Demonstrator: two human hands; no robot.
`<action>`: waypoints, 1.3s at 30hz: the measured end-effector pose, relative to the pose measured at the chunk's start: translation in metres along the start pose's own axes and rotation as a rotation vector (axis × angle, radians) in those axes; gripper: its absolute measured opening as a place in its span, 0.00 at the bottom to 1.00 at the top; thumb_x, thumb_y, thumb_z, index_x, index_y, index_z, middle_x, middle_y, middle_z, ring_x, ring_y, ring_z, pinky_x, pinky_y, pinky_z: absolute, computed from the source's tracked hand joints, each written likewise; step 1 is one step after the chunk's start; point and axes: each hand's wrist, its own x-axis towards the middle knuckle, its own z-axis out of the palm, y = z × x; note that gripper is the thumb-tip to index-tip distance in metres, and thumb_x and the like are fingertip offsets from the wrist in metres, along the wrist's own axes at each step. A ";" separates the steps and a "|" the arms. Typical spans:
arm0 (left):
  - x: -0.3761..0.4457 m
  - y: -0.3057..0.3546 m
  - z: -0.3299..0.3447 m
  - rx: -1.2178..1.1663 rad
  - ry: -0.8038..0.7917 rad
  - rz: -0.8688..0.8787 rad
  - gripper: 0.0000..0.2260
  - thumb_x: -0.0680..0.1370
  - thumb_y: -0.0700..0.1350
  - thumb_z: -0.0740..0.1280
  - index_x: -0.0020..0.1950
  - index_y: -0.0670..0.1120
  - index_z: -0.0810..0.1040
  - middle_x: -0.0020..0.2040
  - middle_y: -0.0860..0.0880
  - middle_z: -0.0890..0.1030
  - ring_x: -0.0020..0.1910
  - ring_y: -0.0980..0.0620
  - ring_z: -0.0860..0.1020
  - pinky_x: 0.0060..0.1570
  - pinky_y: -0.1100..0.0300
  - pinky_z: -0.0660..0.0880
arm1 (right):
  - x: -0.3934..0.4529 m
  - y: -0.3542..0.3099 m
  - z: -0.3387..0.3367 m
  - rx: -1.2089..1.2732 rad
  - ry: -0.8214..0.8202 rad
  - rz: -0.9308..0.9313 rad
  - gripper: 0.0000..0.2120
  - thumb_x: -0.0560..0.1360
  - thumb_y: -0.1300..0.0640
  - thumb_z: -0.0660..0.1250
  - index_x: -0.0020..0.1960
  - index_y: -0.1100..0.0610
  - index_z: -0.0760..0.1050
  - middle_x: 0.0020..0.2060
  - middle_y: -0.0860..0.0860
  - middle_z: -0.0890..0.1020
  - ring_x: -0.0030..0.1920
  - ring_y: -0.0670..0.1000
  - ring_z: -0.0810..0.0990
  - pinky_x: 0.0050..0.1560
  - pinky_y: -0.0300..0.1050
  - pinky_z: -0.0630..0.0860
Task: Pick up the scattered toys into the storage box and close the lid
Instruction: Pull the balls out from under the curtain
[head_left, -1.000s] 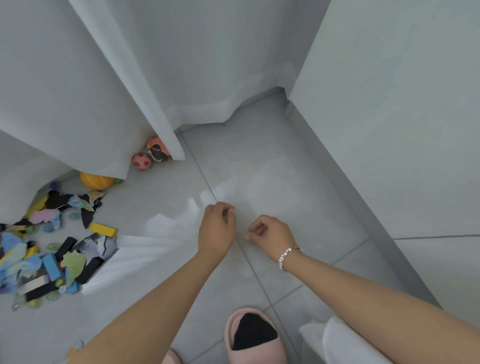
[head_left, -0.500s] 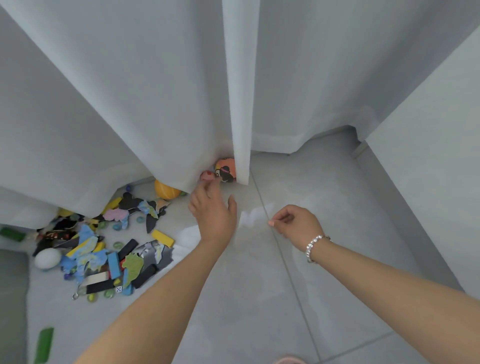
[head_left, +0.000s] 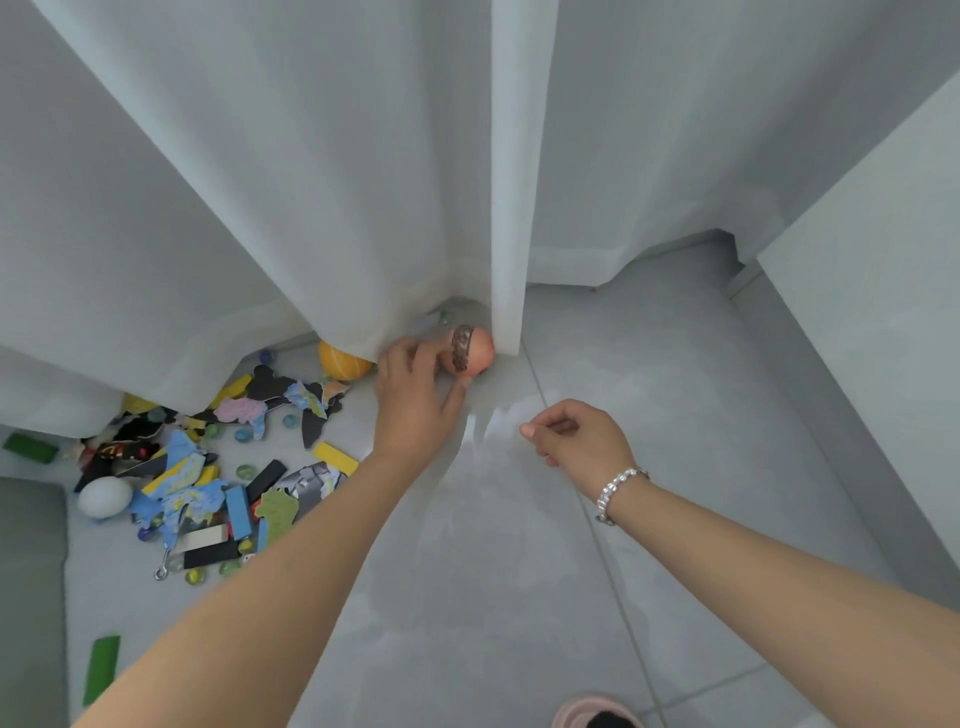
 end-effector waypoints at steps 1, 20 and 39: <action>-0.002 0.000 0.000 -0.008 -0.007 -0.014 0.22 0.72 0.55 0.62 0.60 0.43 0.74 0.61 0.39 0.70 0.61 0.39 0.67 0.59 0.44 0.69 | -0.001 0.000 0.002 0.000 -0.001 -0.001 0.08 0.70 0.57 0.72 0.35 0.52 0.75 0.31 0.49 0.78 0.35 0.49 0.78 0.47 0.50 0.80; -0.009 0.011 0.009 0.058 -0.194 0.014 0.25 0.72 0.57 0.66 0.65 0.48 0.70 0.59 0.47 0.73 0.48 0.44 0.78 0.42 0.57 0.70 | -0.003 0.004 -0.002 0.165 -0.074 0.155 0.04 0.75 0.63 0.64 0.43 0.59 0.76 0.34 0.52 0.77 0.32 0.47 0.76 0.29 0.32 0.76; -0.066 0.113 0.004 -1.181 -0.029 -0.873 0.19 0.77 0.46 0.65 0.63 0.63 0.65 0.64 0.46 0.72 0.52 0.49 0.80 0.31 0.64 0.75 | -0.008 -0.012 0.020 0.606 -0.242 0.415 0.26 0.75 0.37 0.58 0.54 0.59 0.77 0.51 0.56 0.82 0.50 0.56 0.81 0.42 0.43 0.75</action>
